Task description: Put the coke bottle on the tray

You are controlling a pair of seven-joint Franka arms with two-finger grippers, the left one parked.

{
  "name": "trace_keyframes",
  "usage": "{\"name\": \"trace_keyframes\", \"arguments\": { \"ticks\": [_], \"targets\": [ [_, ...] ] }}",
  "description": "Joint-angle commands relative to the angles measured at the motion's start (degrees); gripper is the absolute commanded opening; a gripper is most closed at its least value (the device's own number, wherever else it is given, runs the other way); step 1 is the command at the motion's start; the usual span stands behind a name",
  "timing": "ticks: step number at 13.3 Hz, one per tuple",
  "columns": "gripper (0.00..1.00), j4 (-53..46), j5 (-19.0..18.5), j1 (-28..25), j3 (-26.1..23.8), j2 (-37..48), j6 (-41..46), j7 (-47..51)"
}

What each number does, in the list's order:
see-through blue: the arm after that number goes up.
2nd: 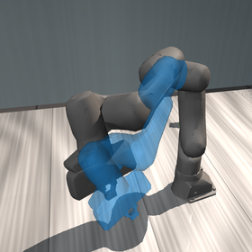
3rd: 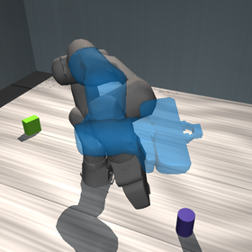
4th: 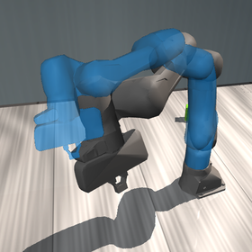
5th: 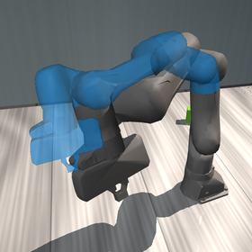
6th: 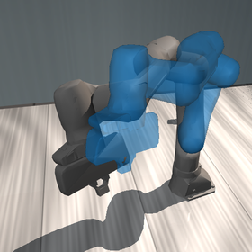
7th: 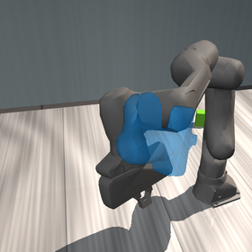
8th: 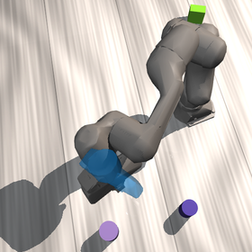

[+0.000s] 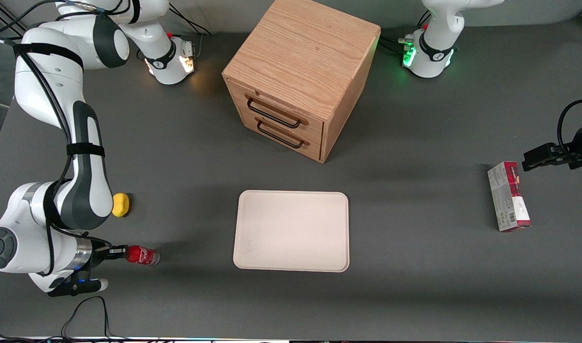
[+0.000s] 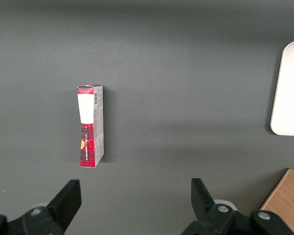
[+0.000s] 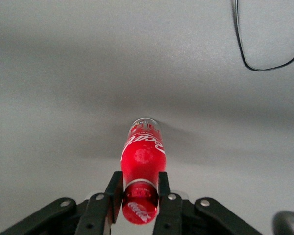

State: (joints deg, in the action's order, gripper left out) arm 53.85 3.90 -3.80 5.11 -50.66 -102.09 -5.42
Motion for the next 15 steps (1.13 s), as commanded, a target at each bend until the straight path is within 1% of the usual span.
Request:
{"name": "trace_keyframes", "arguments": {
  "ticks": [1, 4, 6, 9, 10, 11, 12, 15],
  "targets": [
    [0.34, 1.2, -1.1, -0.3, 0.4, 4.5, 5.4, 0.1],
    [0.33, -1.8, -1.1, -0.3, 0.0, 7.2, 12.4, 0.2],
    [0.33, -1.8, -1.0, -0.5, -0.2, 9.1, 13.2, 0.4],
    [0.34, -1.8, -1.0, -1.3, 0.0, 9.3, 13.3, 0.5],
    [0.39, -1.8, -1.1, -1.3, -0.1, 9.8, 13.7, 0.6],
    [0.81, -1.8, -1.1, -1.3, 0.0, 10.0, 13.7, 0.1],
    [1.00, -1.9, -1.1, -1.2, 0.0, 10.0, 13.6, 0.1],
    [1.00, -1.8, -1.2, -1.1, 0.2, 10.0, 13.1, -0.6]
  ]
}}
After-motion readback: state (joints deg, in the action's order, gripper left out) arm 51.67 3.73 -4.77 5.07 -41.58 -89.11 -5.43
